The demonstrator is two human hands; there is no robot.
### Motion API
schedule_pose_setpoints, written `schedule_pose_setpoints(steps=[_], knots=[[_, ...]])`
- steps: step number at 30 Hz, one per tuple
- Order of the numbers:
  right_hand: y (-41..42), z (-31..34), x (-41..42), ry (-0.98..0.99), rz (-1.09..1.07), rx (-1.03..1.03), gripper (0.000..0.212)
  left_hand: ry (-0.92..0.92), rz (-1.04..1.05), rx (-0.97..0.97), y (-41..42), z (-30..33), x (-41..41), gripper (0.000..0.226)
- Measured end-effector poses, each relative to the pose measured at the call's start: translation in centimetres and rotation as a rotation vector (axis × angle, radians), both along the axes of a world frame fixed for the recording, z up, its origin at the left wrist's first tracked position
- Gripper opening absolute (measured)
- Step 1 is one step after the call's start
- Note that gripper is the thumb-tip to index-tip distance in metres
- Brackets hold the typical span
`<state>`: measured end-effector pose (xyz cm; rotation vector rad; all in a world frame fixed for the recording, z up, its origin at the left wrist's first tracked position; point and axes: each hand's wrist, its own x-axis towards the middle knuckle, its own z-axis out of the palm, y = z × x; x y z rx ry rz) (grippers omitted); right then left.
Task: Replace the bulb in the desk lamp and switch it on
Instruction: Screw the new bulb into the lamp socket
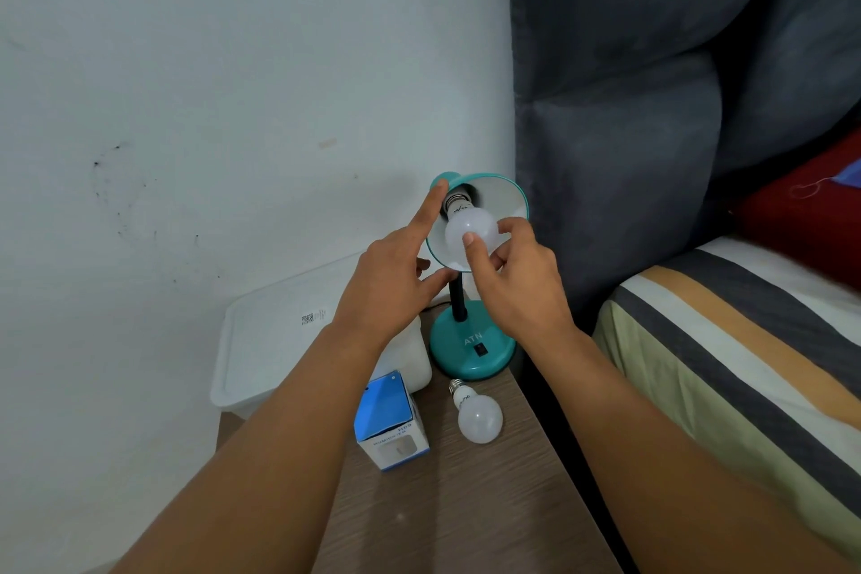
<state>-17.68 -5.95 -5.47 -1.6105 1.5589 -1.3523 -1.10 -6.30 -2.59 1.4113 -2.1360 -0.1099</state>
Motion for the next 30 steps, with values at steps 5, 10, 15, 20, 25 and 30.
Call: schedule_pose_setpoints(steps=[5, 10, 15, 20, 25, 30], knots=[[0.08, -0.34, -0.09, 0.001, 0.047, -0.016, 0.069, 0.018, 0.005, 0.014, 0.01, -0.06, -0.04, 0.095], [0.14, 0.04, -0.16, -0.011, 0.008, -0.025, 0.051, -0.006, 0.001, 0.000, -0.16, -0.24, 0.08, 0.098], [0.01, -0.13, -0.19, -0.030, 0.008, -0.015, 0.067, 0.001, -0.003, 0.003, -0.08, -0.16, 0.06, 0.098], [0.18, -0.36, -0.20, 0.017, 0.029, -0.048, 0.054, 0.020, -0.005, 0.010, -0.07, -0.19, 0.06, 0.097], [0.05, -0.19, -0.22, -0.011, -0.015, -0.018, 0.058, 0.016, -0.004, 0.004, -0.08, -0.35, 0.05, 0.096], [0.13, -0.71, -0.54, 0.039, 0.050, -0.070, 0.066, 0.032, 0.004, 0.020, -0.06, -0.31, 0.10, 0.097]])
